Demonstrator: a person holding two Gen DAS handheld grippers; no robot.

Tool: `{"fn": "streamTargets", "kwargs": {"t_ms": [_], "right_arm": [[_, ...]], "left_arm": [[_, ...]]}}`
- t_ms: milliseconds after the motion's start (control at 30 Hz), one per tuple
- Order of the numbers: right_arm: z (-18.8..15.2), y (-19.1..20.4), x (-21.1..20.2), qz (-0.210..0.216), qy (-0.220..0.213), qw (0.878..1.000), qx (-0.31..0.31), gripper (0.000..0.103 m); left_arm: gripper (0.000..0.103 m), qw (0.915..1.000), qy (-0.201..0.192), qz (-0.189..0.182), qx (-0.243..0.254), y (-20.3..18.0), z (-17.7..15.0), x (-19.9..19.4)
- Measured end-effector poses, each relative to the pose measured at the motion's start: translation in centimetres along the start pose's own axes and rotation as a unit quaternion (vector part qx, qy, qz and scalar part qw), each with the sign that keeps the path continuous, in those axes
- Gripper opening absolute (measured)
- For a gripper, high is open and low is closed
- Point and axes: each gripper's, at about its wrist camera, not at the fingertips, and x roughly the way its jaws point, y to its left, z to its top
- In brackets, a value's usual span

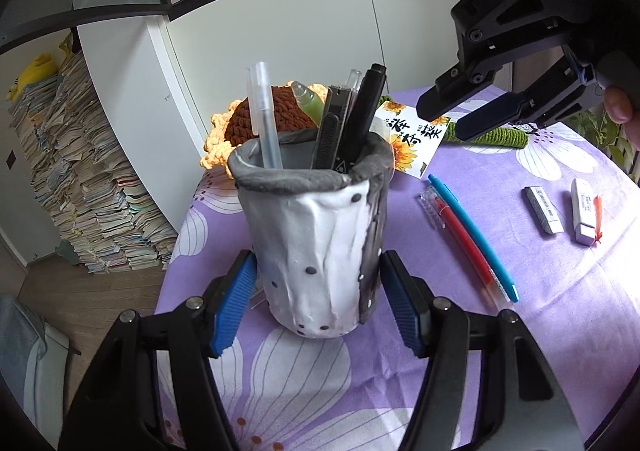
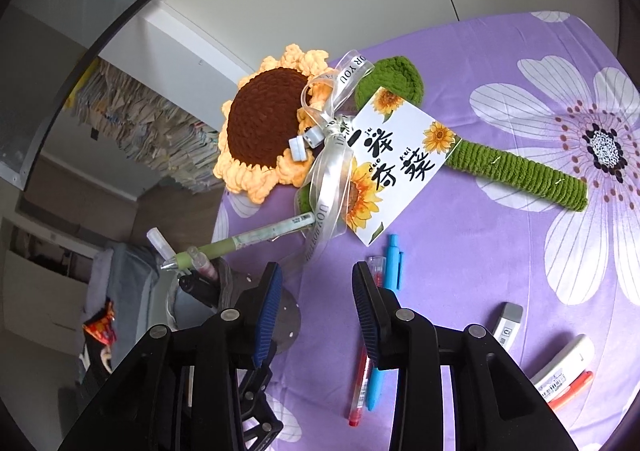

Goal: Organize stationery

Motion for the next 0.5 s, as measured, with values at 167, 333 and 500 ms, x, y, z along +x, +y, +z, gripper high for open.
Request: {"fn": "streamTargets", "kwargs": {"t_ms": [167, 333, 500], "right_arm": [[0.0, 0.3, 0.9, -0.006, 0.007, 1.0, -0.014, 0.037], [-0.1, 0.2, 2.0, -0.011, 0.019, 1.0, -0.01, 0.037], [-0.8, 0.7, 3.1, -0.013, 0.032, 0.999, -0.01, 0.037]], "left_arm": [[0.06, 0.9998, -0.012, 0.016, -0.008, 2.3, -0.9, -2.4], [0.045, 0.9994, -0.003, 0.025, -0.022, 4.2, -1.4, -2.4], [0.046, 0.9995, -0.01, 0.02, -0.022, 4.2, -1.8, -2.5]]}}
